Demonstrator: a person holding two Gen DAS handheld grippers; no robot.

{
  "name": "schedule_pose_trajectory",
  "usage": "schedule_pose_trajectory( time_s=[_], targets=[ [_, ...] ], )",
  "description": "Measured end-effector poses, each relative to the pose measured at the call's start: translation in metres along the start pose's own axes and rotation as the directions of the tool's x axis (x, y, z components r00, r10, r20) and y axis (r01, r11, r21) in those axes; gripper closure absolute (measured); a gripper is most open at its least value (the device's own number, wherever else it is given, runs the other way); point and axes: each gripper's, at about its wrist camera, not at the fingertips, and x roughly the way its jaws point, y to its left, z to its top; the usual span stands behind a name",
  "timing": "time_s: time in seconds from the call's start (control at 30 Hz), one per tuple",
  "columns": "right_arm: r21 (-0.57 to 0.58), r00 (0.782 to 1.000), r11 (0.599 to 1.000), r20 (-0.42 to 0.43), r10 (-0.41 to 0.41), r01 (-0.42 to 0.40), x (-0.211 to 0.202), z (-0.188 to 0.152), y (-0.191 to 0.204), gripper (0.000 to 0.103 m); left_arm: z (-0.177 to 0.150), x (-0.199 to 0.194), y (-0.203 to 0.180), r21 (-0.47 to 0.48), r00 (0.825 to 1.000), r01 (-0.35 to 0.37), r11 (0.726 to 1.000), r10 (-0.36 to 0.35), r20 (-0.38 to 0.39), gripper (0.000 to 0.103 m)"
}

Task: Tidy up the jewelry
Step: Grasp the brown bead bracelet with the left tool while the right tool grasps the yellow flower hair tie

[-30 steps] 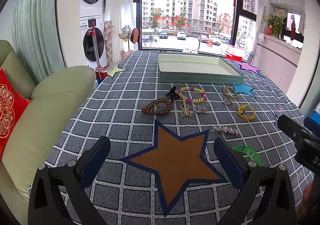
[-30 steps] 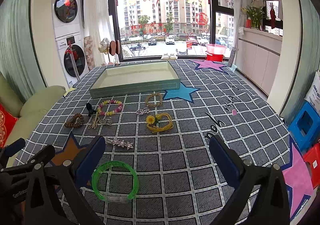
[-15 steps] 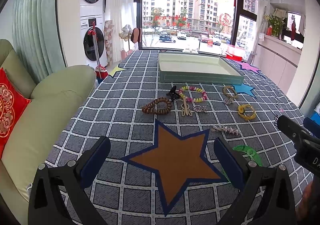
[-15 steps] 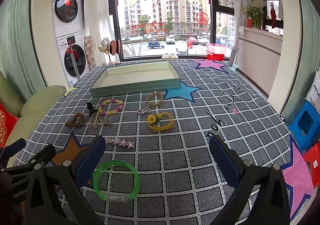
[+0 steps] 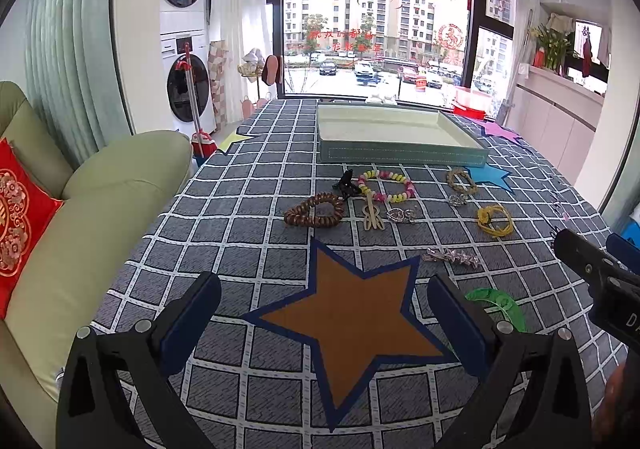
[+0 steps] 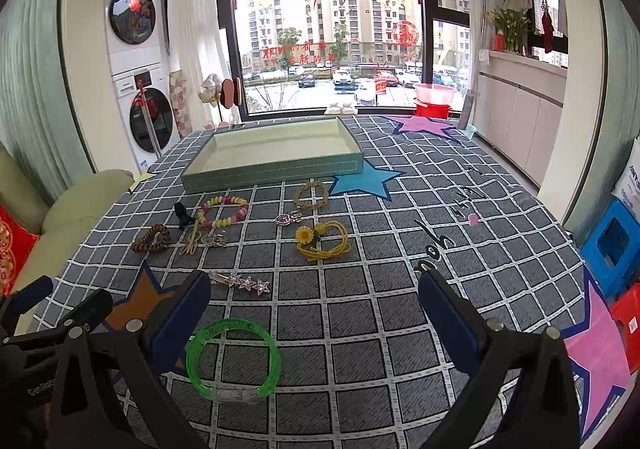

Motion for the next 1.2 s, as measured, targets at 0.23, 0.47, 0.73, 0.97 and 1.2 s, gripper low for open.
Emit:
schedule_pose_trajectory(
  time_s=[0.23, 0.47, 0.73, 0.97, 1.2],
  targets=[
    [0.003, 1.0, 1.0, -0.006, 0.009, -0.009, 0.0, 0.0, 0.0, 0.0, 0.0, 0.0, 0.0, 0.001, 1.0, 0.0, 1.0, 0.0, -0.001, 0.0],
    [0.03, 0.995, 0.997, -0.076, 0.068, -0.066, 0.011, 0.004, -0.005, 0.0, 0.009, 0.006, 0.01, 0.02, 0.999, -0.026, 0.999, 0.027, -0.026, 0.0],
    [0.054, 0.965, 0.997, -0.256, 0.064, -0.052, 0.054, 0.03, -0.026, 0.0, 0.046, 0.053, 0.034, 0.082, 0.99, 0.016, 0.996, -0.004, -0.144, 0.0],
    [0.076, 0.917, 0.997, -0.395, 0.057, -0.029, 0.112, 0.042, -0.042, 0.0, 0.062, 0.106, 0.031, 0.116, 0.967, 0.102, 0.988, -0.071, -0.246, 0.0],
    [0.075, 0.886, 0.995, -0.456, 0.087, -0.06, 0.158, 0.043, -0.039, 0.0, 0.062, 0.144, 0.025, 0.132, 0.947, 0.109, 0.985, -0.062, -0.314, 0.0]
  ],
)
